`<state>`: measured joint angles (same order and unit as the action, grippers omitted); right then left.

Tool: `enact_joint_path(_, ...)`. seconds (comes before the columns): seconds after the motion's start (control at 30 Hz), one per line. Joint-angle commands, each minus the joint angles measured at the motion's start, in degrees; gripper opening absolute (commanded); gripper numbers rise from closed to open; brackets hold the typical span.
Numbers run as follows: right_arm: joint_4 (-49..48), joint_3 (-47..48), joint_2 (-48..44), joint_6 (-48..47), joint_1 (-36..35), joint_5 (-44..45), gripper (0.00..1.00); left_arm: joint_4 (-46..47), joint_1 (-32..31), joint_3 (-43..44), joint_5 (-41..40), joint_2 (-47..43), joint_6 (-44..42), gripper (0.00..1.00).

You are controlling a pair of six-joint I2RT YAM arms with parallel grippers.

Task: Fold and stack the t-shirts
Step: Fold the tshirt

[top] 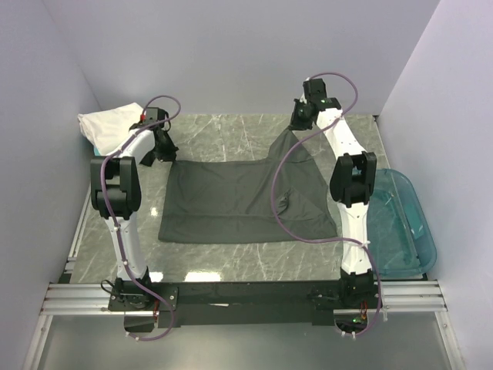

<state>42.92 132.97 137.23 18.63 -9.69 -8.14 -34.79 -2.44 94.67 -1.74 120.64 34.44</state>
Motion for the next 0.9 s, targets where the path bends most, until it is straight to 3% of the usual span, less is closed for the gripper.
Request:
enact_joint_path(0.0, -1.3, -3.0, -2.0, 0.6, 0.6, -0.8, 0.0, 1.9, 0.2, 1.7, 2.2, -1.7, -1.8, 0.01)
enact_joint_path(0.4, -10.1, -34.2, -23.8, 1.7, 0.4, -2.8, 0.0, 8.3, 0.2, -13.8, 2.7, -13.5, -4.6, 0.01)
enact_joint_path(0.87, -13.6, -58.5, -43.0, 4.0, -1.5, -1.4, 0.0, 9.0, 0.2, -25.8, 1.9, -22.1, -7.0, 0.01)
